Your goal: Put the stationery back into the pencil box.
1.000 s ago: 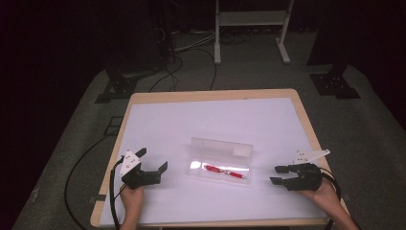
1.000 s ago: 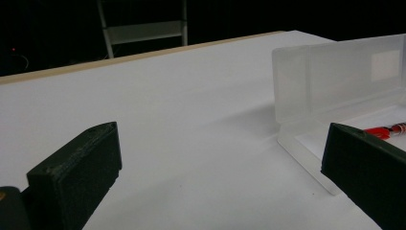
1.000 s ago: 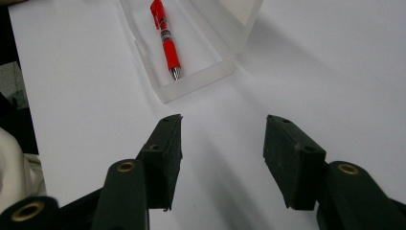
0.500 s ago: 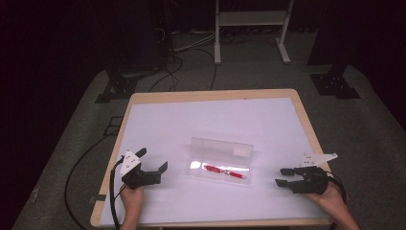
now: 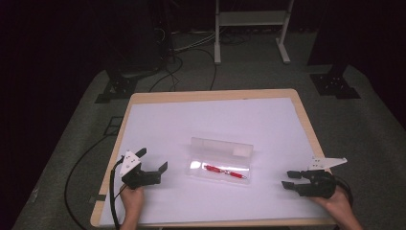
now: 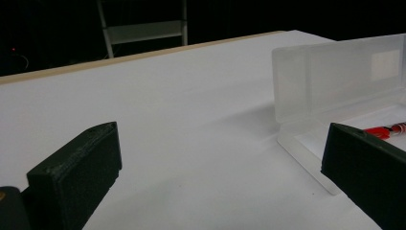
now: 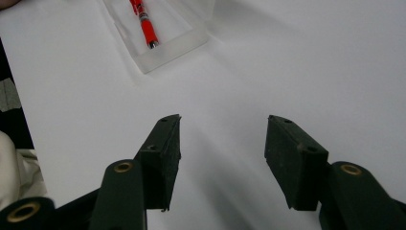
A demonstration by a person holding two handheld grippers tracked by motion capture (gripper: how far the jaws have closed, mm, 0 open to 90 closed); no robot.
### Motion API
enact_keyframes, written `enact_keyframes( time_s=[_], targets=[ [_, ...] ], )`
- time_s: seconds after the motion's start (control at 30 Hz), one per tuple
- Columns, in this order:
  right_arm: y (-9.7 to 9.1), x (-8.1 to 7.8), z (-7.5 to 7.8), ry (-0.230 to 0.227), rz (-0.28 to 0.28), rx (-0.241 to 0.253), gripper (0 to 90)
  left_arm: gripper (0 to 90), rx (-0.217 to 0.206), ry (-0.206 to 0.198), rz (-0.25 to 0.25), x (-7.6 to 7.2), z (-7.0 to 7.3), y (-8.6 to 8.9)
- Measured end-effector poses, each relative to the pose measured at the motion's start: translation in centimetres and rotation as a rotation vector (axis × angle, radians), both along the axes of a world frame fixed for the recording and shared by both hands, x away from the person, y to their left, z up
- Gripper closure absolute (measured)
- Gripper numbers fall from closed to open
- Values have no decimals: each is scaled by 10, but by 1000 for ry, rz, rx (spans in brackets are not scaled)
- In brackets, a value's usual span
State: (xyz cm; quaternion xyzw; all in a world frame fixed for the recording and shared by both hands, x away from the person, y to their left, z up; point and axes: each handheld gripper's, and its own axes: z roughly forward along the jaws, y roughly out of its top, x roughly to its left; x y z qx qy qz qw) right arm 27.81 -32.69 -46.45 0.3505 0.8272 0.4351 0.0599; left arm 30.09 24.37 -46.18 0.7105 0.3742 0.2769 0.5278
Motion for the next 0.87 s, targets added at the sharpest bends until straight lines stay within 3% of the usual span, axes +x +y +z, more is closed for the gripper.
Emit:
enact_keyframes(
  time_s=[0.5, 0.87],
  targets=[
    [-4, -7, -11, 0, -22, 5, 421, 0, -1, 2, 2, 0, 0, 0],
    [-9, -10, -12, -18, -39, 46, 403, 0, -4, 6, 6, 0, 0, 1]
  ],
)
